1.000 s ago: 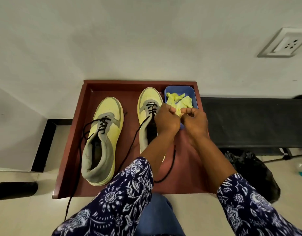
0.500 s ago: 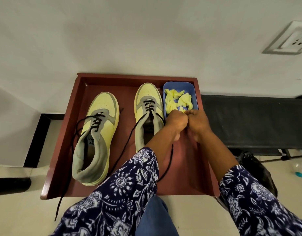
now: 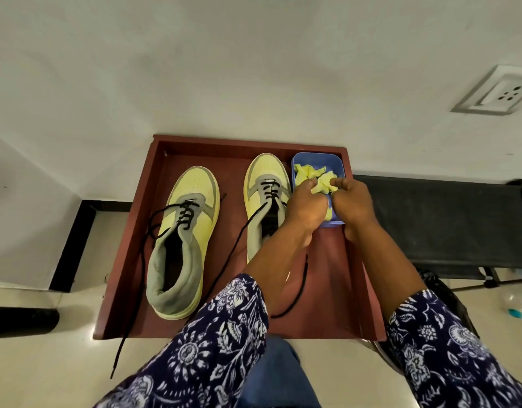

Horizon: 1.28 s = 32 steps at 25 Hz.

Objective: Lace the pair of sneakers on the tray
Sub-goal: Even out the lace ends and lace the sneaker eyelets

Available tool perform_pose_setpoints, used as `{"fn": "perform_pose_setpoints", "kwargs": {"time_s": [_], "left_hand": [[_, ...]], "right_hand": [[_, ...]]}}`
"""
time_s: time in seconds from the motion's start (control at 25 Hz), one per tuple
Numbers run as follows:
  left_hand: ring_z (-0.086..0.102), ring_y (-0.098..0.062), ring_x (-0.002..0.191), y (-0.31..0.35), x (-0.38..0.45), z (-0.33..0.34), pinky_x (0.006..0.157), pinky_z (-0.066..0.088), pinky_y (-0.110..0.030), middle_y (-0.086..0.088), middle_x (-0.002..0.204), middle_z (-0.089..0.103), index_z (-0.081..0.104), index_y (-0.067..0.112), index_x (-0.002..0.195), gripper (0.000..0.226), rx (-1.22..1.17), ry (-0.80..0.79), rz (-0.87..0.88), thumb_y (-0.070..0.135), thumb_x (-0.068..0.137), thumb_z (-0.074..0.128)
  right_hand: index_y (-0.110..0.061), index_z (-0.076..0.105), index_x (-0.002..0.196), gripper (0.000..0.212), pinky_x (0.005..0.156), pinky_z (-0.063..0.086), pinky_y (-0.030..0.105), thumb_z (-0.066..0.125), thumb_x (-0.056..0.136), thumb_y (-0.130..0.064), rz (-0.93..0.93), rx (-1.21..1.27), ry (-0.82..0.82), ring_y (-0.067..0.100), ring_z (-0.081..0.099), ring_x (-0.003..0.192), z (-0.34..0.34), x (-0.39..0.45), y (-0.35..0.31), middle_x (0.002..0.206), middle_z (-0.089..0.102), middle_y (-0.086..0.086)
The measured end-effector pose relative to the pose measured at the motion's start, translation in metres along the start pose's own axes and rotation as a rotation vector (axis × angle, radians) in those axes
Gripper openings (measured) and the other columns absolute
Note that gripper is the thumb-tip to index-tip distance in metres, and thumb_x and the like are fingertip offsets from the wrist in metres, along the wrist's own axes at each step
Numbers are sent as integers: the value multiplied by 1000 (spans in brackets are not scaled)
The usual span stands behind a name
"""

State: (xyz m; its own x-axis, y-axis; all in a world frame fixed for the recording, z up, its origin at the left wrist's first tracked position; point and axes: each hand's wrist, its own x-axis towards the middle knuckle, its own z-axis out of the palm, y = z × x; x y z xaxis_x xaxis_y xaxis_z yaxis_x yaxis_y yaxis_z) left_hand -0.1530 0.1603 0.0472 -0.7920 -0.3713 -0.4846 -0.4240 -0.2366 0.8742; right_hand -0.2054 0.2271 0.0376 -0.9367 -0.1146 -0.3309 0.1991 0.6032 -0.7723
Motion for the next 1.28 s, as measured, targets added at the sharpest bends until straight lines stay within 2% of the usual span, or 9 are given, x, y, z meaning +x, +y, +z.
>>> {"fn": "perform_pose_setpoints", "kwargs": {"time_s": [0.08, 0.24, 0.44, 0.56, 0.64, 0.76, 0.92, 1.12, 1.28], "left_hand": [[58, -9, 89, 9, -11, -12, 73, 46, -24, -3, 133, 51, 39, 17, 138, 54, 20, 41, 76, -1, 88, 40], [48, -21, 124, 17, -28, -57, 102, 41, -33, -6, 139, 46, 36, 14, 140, 56, 169, 199, 207, 5, 85, 42], [43, -23, 129, -2, -41, -119, 109, 35, -37, -11, 141, 43, 32, 14, 141, 60, 266, 284, 237, 4, 84, 46], [42, -22, 127, -16, -52, -154, 102, 34, -26, -9, 139, 43, 39, 9, 136, 50, 418, 441, 311, 5, 88, 50], [45, -21, 124, -28, -56, -181, 97, 33, -23, -8, 135, 48, 45, 8, 132, 42, 489, 494, 283, 12, 90, 51], [56, -24, 111, -51, -55, -216, 93, 43, -31, -10, 120, 61, 58, 10, 120, 32, 583, 389, 112, 26, 95, 44], [60, -22, 84, -63, -65, -233, 70, 43, -29, 0, 84, 61, 63, 13, 96, 29, 621, 285, 71, 35, 96, 44], [55, -19, 81, -57, -61, -232, 68, 41, -29, -4, 88, 60, 55, 13, 87, 21, 677, 313, 44, 33, 93, 50], [49, -18, 78, -43, -63, -220, 58, 33, -21, -12, 92, 58, 55, -1, 98, 29, 759, 288, 39, 26, 97, 43]], "right_hand": [[-9, 57, 123, 38, 94, 51, 42, 47, 87, -1, -82, -8, -4, 26, 59, 109, 6, -10, -15, 127, 59, 10], [-9, 60, 119, 38, 99, 46, 43, 48, 83, -10, -195, 44, -94, 24, 58, 112, 42, -35, -42, 123, 62, 8], [-8, 65, 106, 28, 95, 47, 45, 47, 86, -6, -211, 85, -195, 27, 61, 105, 97, -68, -49, 111, 67, 11], [-5, 66, 95, 21, 84, 47, 36, 48, 91, -15, -242, 6, -289, 25, 62, 93, 122, -89, -56, 95, 68, 12], [-7, 57, 67, 36, 63, 38, 32, 48, 94, -30, -210, -72, -324, 22, 54, 69, 136, -99, -60, 67, 57, 7], [-14, 36, 50, 50, 50, 25, 32, 54, 89, -40, -154, -92, -337, 16, 37, 51, 159, -109, -58, 51, 38, 1], [-14, 39, 52, 38, 58, 31, 33, 54, 87, -18, -171, -113, -319, 20, 40, 59, 173, -108, -54, 59, 43, 10], [-20, 41, 59, 27, 62, 33, 37, 49, 86, -18, -31, 45, -349, 20, 39, 60, 173, -103, -55, 59, 43, 3], [-17, 51, 70, 17, 59, 44, 33, 53, 87, -21, 20, 109, -347, 22, 51, 68, 164, -103, -56, 74, 55, 8]]}}
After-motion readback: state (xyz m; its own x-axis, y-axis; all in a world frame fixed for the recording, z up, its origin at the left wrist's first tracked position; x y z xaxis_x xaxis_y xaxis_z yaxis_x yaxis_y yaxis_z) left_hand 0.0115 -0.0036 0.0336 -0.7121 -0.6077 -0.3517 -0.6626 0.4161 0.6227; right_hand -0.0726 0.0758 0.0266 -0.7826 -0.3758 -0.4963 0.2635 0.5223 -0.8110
